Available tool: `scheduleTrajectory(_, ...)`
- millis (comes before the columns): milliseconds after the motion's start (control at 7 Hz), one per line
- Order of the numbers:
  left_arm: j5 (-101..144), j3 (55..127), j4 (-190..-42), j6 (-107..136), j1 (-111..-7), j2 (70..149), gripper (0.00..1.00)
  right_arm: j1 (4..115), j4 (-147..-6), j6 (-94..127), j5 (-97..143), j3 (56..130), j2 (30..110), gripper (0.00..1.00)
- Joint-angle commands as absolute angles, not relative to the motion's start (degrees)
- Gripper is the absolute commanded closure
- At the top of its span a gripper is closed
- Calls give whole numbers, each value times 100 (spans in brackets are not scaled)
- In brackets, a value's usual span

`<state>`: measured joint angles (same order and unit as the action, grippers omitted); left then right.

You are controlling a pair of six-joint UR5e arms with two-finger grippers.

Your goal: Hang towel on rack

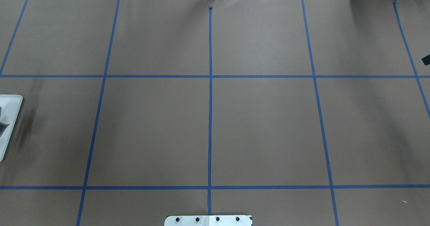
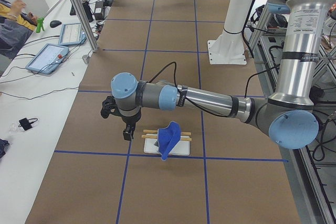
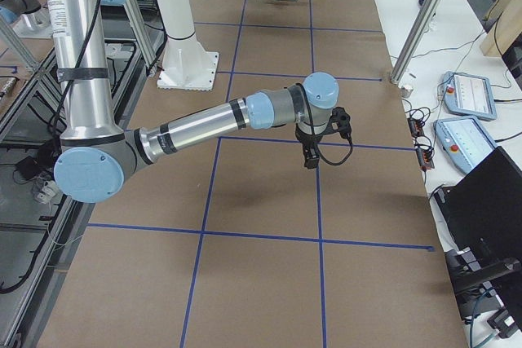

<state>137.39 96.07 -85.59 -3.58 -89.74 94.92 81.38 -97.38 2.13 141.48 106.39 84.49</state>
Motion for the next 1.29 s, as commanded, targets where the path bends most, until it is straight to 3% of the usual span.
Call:
scheduleTrajectory(0, 13711, 9624, -8561, -396, -8974, 9536, 2, 8191, -9738, 237, 14211, 10879, 8366, 0)
scheduleTrajectory(571, 13737, 9738, -8569, -334, -8974, 9545, 2, 8156, -9703, 203, 14002, 10705, 8166, 0)
scheduleTrajectory(857, 13746, 10061, -8534, -325, -8982, 9370, 2, 8016, -9755, 237, 13547, 10442, 7465, 0)
scheduleTrajectory(1143, 13729, 10107, -8552, -325, -8982, 9299, 2, 8016, -9756, 237, 13527, 10398, 7514, 0)
